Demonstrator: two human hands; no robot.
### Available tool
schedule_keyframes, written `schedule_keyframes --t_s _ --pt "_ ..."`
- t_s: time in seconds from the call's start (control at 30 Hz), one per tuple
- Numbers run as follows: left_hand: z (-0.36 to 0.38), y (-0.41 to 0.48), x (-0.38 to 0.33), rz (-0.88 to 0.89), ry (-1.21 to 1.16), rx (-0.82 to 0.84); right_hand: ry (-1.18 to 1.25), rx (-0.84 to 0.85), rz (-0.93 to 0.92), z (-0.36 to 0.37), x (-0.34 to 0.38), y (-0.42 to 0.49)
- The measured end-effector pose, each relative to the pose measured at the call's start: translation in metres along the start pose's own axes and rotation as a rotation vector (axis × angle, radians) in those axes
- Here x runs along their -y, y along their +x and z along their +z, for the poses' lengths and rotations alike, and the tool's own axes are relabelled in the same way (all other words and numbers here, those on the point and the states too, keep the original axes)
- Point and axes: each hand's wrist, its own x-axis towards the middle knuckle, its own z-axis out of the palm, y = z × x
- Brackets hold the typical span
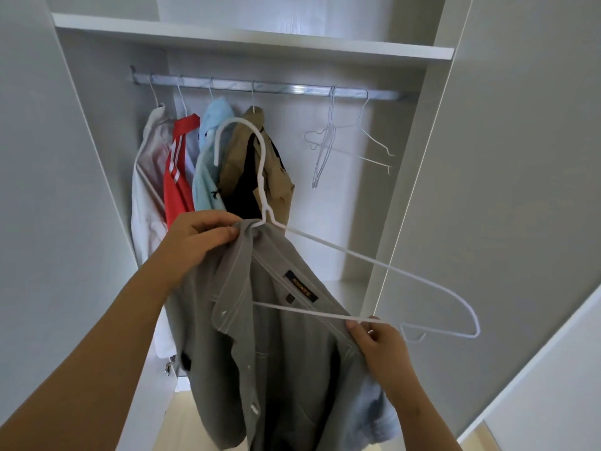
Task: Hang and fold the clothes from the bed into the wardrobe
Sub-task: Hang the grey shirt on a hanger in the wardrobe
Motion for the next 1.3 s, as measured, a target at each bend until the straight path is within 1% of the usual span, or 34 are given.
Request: schedule_keyframes --t_s 0.07,0.13,0.2,0.27,0.33,0.4,0.47,0.53,0.6,0.63,0.73,0.8,0.87,0.93,1.03,1.1,1.17,1.23,1.3 --pt "-0.005 -0.002 0.003 -0.013 0.037 0.038 0.001 0.015 0.030 -0.003 -0.002 0.000" --pt "-0.010 -0.004 0.007 -0.033 0.105 0.117 -0.017 0.007 0.074 -0.010 -0.003 0.002" --pt "-0.013 -0.008 0.012 -0.070 0.160 0.205 0.011 -0.012 0.156 -0.017 -0.007 0.004" --pt "-0.014 -0.012 0.015 -0.121 0.156 0.255 0.007 0.002 0.191 -0.022 -0.011 0.004" --pt "-0.013 -0.014 0.018 -0.166 0.134 0.278 0.005 0.043 0.203 -0.026 -0.013 0.001" --pt "-0.014 -0.013 0.020 -0.213 0.117 0.284 0.091 0.102 0.219 -0.032 -0.011 -0.003" --pt "-0.016 -0.012 0.022 -0.262 0.110 0.314 0.216 0.229 0.253 -0.040 -0.007 -0.008" --pt "-0.017 -0.012 0.024 -0.286 0.175 0.418 0.232 0.342 0.302 -0.046 -0.006 -0.010" --pt "-0.014 -0.012 0.028 -0.296 0.281 0.502 0.200 0.339 0.350 -0.047 -0.009 -0.010" --pt "-0.012 -0.011 0.031 -0.293 0.326 0.506 0.187 0.313 0.362 -0.046 -0.009 -0.009" --pt "-0.001 -0.012 0.039 -0.229 0.450 0.442 0.063 0.174 0.331 -0.038 -0.009 -0.007" --pt "0.011 -0.016 0.043 -0.163 0.534 0.363 -0.012 0.038 0.278 -0.033 -0.010 -0.003" --pt "0.023 -0.020 0.044 -0.096 0.630 0.265 -0.018 -0.068 0.259 -0.029 -0.007 0.001" --pt "0.037 -0.024 0.043 -0.044 0.739 0.176 -0.004 -0.124 0.246 -0.025 -0.004 0.005" --pt "0.060 -0.028 0.040 -0.016 0.882 0.098 0.050 -0.147 0.220 -0.017 0.002 0.008" --pt "0.076 -0.032 0.037 0.001 0.867 0.052 0.085 -0.141 0.199 -0.012 0.009 0.007" --pt "0.086 -0.036 0.036 -0.006 0.786 -0.008 0.076 -0.135 0.153 -0.009 0.020 0.004" --pt "0.089 -0.038 0.036 -0.048 0.705 -0.071 0.029 -0.118 0.055 -0.006 0.032 -0.002" --pt "0.090 -0.037 0.036 -0.125 0.598 -0.123 -0.027 -0.053 -0.067 0.002 0.043 -0.011"
